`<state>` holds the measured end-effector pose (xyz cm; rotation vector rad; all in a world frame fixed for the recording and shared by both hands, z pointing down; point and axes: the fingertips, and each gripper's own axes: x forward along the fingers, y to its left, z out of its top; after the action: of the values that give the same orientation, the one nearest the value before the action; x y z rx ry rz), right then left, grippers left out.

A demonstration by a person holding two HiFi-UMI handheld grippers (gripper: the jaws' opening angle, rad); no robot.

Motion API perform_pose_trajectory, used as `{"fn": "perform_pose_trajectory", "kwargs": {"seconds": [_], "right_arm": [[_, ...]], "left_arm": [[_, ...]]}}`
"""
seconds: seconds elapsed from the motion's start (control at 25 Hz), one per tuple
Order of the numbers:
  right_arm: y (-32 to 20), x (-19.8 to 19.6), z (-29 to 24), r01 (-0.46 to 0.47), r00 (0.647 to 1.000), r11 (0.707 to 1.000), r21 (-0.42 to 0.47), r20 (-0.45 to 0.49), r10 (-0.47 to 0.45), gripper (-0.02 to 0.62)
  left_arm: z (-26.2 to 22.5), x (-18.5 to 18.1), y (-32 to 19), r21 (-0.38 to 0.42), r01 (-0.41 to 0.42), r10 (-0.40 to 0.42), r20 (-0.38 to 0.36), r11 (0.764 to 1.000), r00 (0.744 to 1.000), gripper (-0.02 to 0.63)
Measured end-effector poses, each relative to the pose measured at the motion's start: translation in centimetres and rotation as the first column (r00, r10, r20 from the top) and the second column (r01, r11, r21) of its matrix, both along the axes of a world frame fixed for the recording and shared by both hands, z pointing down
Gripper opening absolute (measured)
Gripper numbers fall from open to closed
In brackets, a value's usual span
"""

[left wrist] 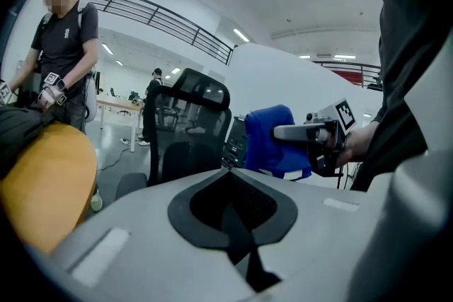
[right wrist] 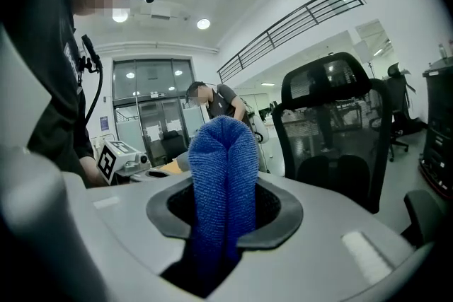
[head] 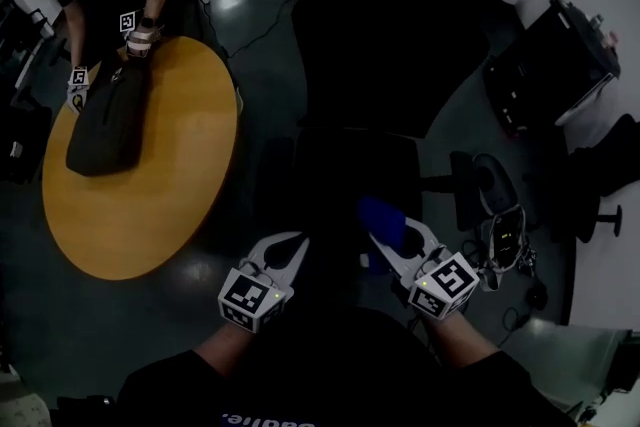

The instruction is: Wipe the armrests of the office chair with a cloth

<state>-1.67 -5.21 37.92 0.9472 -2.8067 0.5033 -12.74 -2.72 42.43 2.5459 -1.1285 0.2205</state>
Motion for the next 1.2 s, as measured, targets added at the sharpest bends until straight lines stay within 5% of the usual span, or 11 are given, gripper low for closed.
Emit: {"fn": "perform_pose_trajectory", "kwargs": {"seconds": [0.24,0.72,0.92,1.2], "right_arm": [[-6.7,-6.3,1.4,-0.026,0.999,1.000,0.005,-0.048,0.026,0.130],[-13.1,-10.8,2.1,0.110,0.977,0.994,0.024,-0.187,-0.104,0.130],[-16.2,-13.8,5.0,0.180,0.942,0.984,0.002,-0.289,-0.172,0.130],[-18.5,-16.1,9.2,0.311,0.846,0.949,-0.044,-0.443,-0.297,0.130]], "left_arm": [[6.0,-7.5,-3.4,-0.063,-0.004,0.006,0.037,0.998,0.999,0.017],[11.5,-8.6,-2.7,-0.158,0.022,-0.010,0.077,0.987,0.997,0.017],[13.5,-9.1,-2.4,-0.193,0.031,-0.015,0.084,0.981,0.996,0.017],[14.0,-8.4,-1.2,-0.242,0.092,-0.076,0.075,0.966,0.994,0.017]]}}
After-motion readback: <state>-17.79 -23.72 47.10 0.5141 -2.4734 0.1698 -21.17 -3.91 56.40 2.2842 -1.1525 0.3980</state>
